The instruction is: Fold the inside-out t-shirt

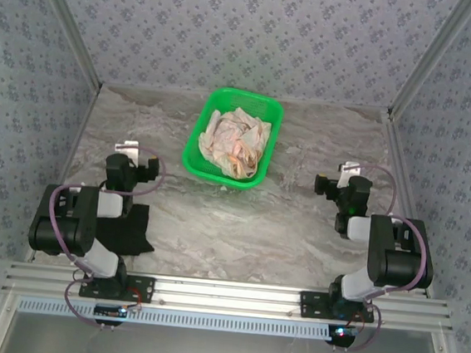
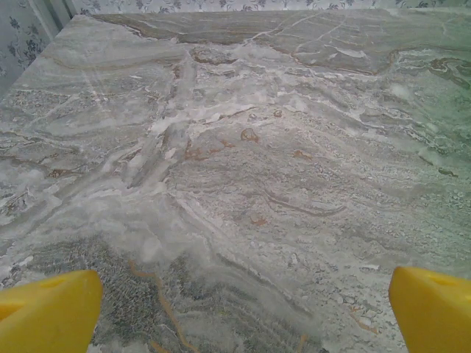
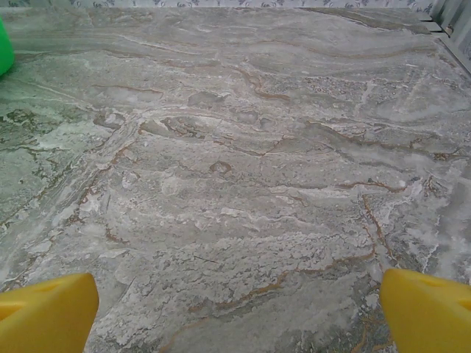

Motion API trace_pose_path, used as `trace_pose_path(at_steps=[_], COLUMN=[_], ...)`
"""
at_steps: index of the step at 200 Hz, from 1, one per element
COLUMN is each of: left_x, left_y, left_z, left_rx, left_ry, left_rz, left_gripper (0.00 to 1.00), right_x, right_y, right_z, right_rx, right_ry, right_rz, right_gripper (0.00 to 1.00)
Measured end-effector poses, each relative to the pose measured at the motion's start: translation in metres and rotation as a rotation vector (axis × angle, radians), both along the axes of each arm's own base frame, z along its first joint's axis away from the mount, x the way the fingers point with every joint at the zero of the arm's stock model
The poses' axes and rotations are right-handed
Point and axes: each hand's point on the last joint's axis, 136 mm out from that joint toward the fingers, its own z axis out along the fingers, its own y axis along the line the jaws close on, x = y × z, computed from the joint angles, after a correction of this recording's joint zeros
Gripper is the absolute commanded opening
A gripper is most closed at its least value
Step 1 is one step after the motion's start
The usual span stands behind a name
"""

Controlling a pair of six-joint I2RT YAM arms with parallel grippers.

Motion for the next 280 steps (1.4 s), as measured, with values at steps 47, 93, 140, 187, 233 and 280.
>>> trace_pose_path(at_steps=[47,93,140,187,233,280], left_x=[0.0,0.0,0.0,0.0,-0.006,-0.009], left_y=[0.0,0.0,0.0,0.0,-0.003,-0.062], left_z=[0.0,0.0,0.0,0.0,0.002,0.173], left_rx=[0.0,0.0,0.0,0.0,0.048,-0.057], left_ry=[0.0,0.0,0.0,0.0,0.045,-0.172], left_rz=[0.0,0.0,0.0,0.0,0.033,-0.013], left_gripper=[1.0,1.0,1.0,1.0,1.0,1.0], right_x=[0.0,0.0,0.0,0.0,-0.007,-0.008], right_y=[0.0,-0.001,-0.001,-0.001,0.003,0.012], right_z=[0.0,0.0,0.0,0.0,0.006,0.177], right_rx=[-0.001,-0.001,-0.001,-0.001,-0.027,0.192], right_ry=[0.0,0.0,0.0,0.0,0.029,-0.22], right_rz=[-0.002,-0.003,-0.003,-0.003,-0.019,-0.096], right_gripper=[1.0,1.0,1.0,1.0,1.0,1.0])
